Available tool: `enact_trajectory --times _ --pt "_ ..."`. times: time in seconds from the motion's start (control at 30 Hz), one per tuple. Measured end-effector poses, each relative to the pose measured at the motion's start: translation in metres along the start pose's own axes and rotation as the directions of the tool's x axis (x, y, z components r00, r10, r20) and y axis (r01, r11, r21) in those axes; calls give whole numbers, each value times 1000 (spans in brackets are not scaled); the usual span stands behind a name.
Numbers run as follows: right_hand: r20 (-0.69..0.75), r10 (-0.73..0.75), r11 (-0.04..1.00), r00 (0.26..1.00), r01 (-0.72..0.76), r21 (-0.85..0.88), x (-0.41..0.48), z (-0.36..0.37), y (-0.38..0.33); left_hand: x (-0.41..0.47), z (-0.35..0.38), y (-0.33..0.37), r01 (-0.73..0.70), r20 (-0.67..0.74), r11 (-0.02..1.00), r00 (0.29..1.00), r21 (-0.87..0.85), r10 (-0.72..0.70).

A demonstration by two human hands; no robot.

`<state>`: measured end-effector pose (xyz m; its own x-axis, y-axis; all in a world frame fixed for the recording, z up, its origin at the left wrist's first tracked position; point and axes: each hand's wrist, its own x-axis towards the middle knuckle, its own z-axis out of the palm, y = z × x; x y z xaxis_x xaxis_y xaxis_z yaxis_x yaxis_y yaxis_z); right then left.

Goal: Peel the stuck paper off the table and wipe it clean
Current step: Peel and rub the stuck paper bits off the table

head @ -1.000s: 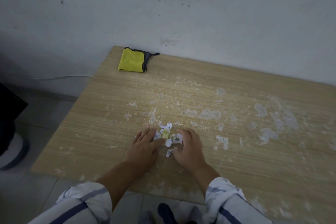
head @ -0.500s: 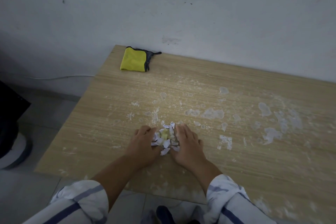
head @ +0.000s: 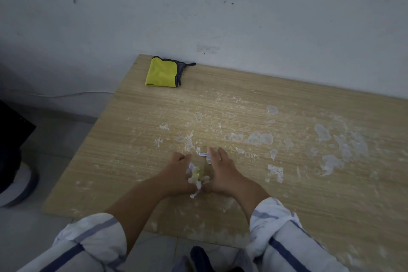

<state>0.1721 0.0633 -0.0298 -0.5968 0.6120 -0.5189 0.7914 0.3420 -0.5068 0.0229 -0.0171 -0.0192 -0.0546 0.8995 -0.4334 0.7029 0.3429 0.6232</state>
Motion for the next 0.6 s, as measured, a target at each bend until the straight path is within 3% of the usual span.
enact_trajectory --times 0.07,0.17,0.33,0.43,0.6 --pt "47 -9 996 999 13 -84 1 -3 -7 0 1 1 -17 37 998 999 67 15" --pt "25 -39 987 999 42 -158 8 -3 -12 5 10 0 -112 -68 976 990 188 126" --pt "9 -108 990 994 108 -93 12 -6 -8 9 12 -2 10 -179 1000 984 4 -9" --pt "-14 -102 994 995 102 -47 10 -9 -2 8 13 -6 -5 -212 1000 977 4 6" --pt "37 -31 984 999 37 -172 9 -12 -1 3 5 -12 30 -70 995 997 99 -23"
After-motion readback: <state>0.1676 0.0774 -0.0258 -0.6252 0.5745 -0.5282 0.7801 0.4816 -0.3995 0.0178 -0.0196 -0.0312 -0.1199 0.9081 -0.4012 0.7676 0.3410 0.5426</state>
